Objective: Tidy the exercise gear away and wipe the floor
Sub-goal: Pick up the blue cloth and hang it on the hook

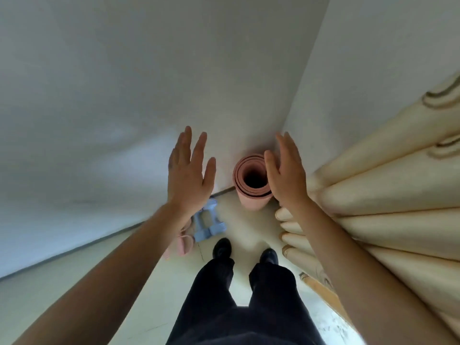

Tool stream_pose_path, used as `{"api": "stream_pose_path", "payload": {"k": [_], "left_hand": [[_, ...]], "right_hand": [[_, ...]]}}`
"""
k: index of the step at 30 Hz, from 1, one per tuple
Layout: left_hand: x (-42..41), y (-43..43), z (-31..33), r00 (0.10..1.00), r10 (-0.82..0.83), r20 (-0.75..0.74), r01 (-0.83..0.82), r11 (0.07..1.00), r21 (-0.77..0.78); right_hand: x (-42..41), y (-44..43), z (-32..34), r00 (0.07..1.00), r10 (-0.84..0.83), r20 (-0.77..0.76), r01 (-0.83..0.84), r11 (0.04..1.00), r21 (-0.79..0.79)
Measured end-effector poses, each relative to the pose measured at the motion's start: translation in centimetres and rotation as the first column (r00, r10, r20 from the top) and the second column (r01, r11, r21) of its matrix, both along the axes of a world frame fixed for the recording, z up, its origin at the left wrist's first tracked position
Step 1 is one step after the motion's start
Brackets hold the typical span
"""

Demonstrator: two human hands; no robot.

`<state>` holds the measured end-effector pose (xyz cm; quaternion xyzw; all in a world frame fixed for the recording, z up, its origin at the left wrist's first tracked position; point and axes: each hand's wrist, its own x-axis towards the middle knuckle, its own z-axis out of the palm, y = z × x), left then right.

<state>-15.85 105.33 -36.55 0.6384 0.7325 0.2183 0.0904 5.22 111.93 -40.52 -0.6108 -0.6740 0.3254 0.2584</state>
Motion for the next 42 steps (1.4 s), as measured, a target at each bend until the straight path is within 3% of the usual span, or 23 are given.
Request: {"api": "stream_pose_path", "payload": {"k": [3,7,11,14,23,30,36,42], "left_hand": [[-1.3,-3.9,3.6,0.985,0.107,-0.134,-0.096,0.991,0.089],[-3.7,-10.7,6.9,0.926,0.322,-0.198,-0.302,0.945,0.124],[-7.8,-18.8,11.5,0.815,0.507,-0.281,-0.482,0.862,0.157],[-11.6,-26.9,15.2,0.670,0.647,-0.363,-0.605,0.760,0.237],[-19.8,-59.2,20.3,0.253,0.889,-0.383,-0.816,0.408,0.408],[-23.3,-81.4,23.6,-0.015,0.932,-0.363,-0.868,0.168,0.467],[-28.7,-92.5,21.7,-0.117,0.928,-0.354,-0.896,0.055,0.441],[-40.0,-101.8,17.7,-0.127,0.900,-0.417,-0.938,0.028,0.346]], "right_hand": [[-2.7,0.2,3.2,0.988,0.156,-0.019,-0.153,0.984,0.094],[-7.8,-1.4,6.9,0.902,0.433,-0.005,-0.425,0.888,0.177],[-13.9,-5.8,11.3,0.804,0.594,0.029,-0.573,0.760,0.306],[-19.3,-11.0,14.8,0.694,0.710,0.119,-0.680,0.593,0.432],[-38.2,-37.5,20.8,0.464,0.857,0.226,-0.717,0.213,0.664],[-49.8,-61.8,24.2,0.187,0.937,0.295,-0.723,-0.072,0.687],[-59.2,-74.5,22.2,0.024,0.925,0.379,-0.701,-0.255,0.666],[-72.9,-84.5,18.1,-0.051,0.925,0.377,-0.714,-0.298,0.634]]}}
